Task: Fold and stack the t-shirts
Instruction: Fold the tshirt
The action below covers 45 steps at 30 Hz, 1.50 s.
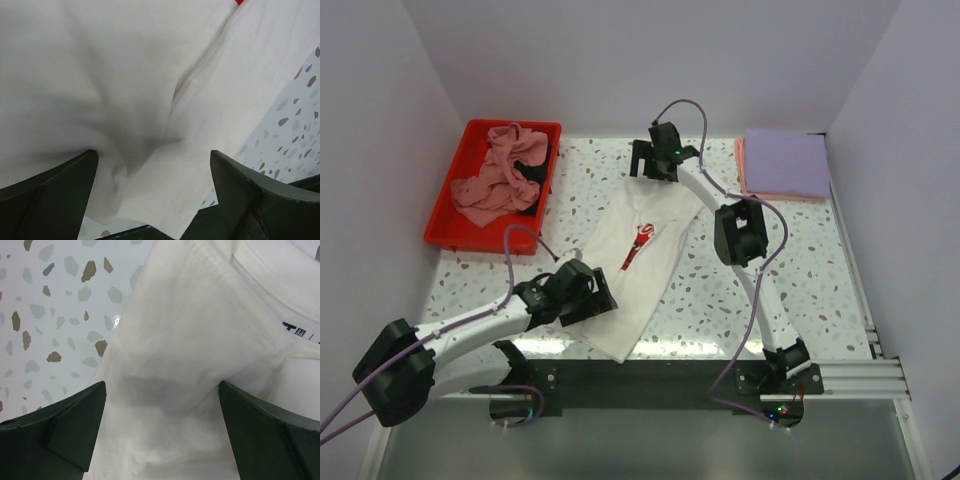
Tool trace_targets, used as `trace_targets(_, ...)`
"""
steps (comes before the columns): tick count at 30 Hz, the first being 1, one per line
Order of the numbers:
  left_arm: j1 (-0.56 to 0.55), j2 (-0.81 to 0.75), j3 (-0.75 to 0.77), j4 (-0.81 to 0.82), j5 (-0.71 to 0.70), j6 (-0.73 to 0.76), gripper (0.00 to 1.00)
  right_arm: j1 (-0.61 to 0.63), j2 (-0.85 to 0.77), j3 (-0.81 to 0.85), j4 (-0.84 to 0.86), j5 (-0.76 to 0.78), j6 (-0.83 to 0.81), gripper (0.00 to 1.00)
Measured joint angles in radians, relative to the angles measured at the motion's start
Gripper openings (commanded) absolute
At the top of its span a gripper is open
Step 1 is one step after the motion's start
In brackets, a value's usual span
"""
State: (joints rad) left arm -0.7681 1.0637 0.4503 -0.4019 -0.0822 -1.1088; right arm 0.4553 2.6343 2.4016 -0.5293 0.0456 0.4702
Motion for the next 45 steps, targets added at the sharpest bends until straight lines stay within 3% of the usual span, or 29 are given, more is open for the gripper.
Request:
trace_targets(11, -0.232, 0.262, 0.163, 0.086, 0.054, -0.015, 1.00, -0.024, 0.030, 0.024, 0.074, -0.043, -0.020, 0.99)
trace_targets(23, -0.381, 0.624, 0.519, 0.076, 0.133, 0.128, 1.00, -0.072, 0.030, 0.023, 0.085, -0.145, -0.047, 0.99)
trace_targets(29, -0.402, 0.644, 0.577, 0.017, 0.103, 0.182, 1.00, -0.076, 0.023, 0.023, 0.064, -0.175, -0.109, 0.99)
trace_targets(35, -0.405, 0.566, 0.603, -0.050, 0.032, 0.238, 1.00, -0.076, -0.026, 0.024, -0.066, -0.175, -0.176, 0.99)
trace_targets(40, -0.405, 0.451, 0.632, -0.104, -0.046, 0.260, 1.00, -0.069, -0.237, -0.100, -0.121, -0.146, -0.221, 0.99)
trace_targets(45, -0.405, 0.295, 0.523, -0.148, -0.127, 0.229, 1.00, -0.063, -0.700, -0.524, -0.082, -0.025, -0.184, 0.99)
